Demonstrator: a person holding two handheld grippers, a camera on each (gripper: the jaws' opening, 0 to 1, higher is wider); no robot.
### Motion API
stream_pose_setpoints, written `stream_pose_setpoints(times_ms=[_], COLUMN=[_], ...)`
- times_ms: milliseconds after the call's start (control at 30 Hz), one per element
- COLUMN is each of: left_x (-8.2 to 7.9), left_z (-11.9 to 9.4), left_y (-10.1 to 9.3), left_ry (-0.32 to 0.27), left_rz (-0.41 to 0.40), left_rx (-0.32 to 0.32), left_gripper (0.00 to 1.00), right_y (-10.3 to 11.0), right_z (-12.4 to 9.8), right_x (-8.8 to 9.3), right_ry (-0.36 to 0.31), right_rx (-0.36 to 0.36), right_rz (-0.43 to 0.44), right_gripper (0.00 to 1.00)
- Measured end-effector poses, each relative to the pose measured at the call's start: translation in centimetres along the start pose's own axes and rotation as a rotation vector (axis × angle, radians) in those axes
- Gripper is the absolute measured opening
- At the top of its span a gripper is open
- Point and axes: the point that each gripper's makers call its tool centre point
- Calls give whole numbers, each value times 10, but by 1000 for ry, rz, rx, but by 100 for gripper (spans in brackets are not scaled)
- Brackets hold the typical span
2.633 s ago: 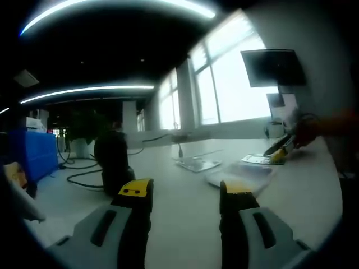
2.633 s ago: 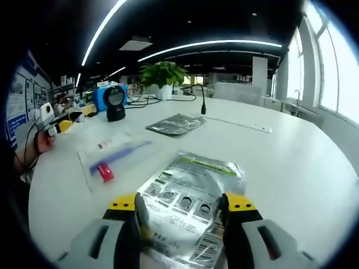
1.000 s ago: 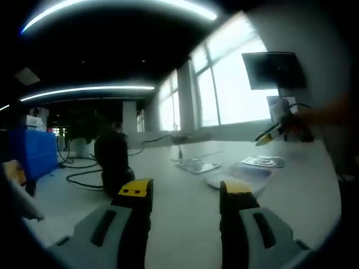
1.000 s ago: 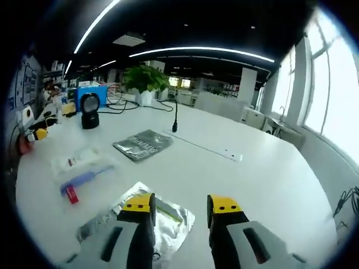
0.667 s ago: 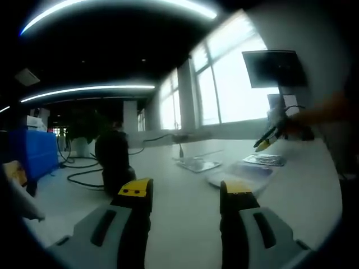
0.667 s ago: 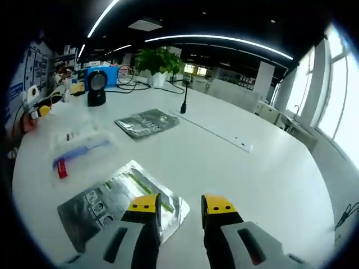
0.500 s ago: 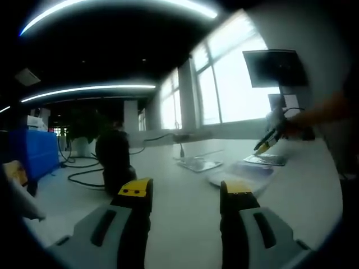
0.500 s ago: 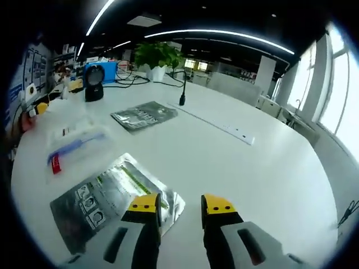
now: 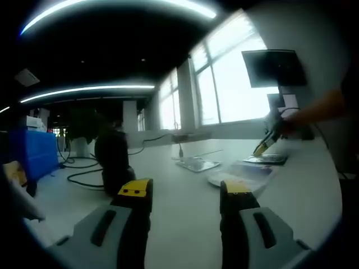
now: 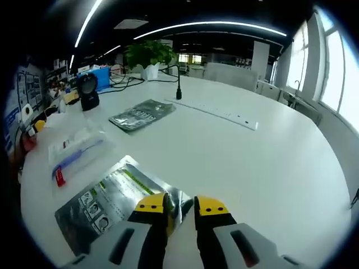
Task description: Clip sheet goods on table flip sheet goods clip sheet goods scan sheet goods put sheet goods back to table
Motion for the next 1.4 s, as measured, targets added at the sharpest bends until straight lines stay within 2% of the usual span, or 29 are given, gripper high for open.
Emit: stream_pose_setpoints(times_ms=[133, 400, 533, 733, 833, 1033, 1233, 1400], left_x=[1, 1, 3, 3, 2, 4, 1, 2], left_z=[1, 1, 1, 1, 1, 2, 1, 2], left_y=[-1, -1, -2, -1, 0, -2, -1, -2], left_ry=[4, 6, 15, 19, 14, 21, 8, 12], left_rz=[4, 9, 19, 27, 19, 25, 12, 17], left_rx=[5, -1, 1, -1, -6, 1, 3, 6], left_gripper=[41, 41, 40, 40, 40, 40, 40, 40], right_y=[2, 10, 15, 14, 13, 13, 9, 21], right_z=[-1, -2, -1, -1, -1, -20, -39, -56], right_x=[0, -3, -4, -3, -4, -17, -31, -56], right_ry=[5, 38, 50, 76, 49, -37, -69, -154], right_rx=[-6, -10, -30, -40, -40, -59, -27, -54], right_rz=[2, -54, -120, -126, -204, -93, -18, 47], right_gripper=[12, 7, 0, 0, 0, 0, 0, 0])
Point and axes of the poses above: the point that each gripper's makers call its tool centre point, and the gripper's own axes: z roughly forward along the fingers, y roughly to its left, x roughly out of its underside, and after that the axes turned 5 degrees about -z, right-handed
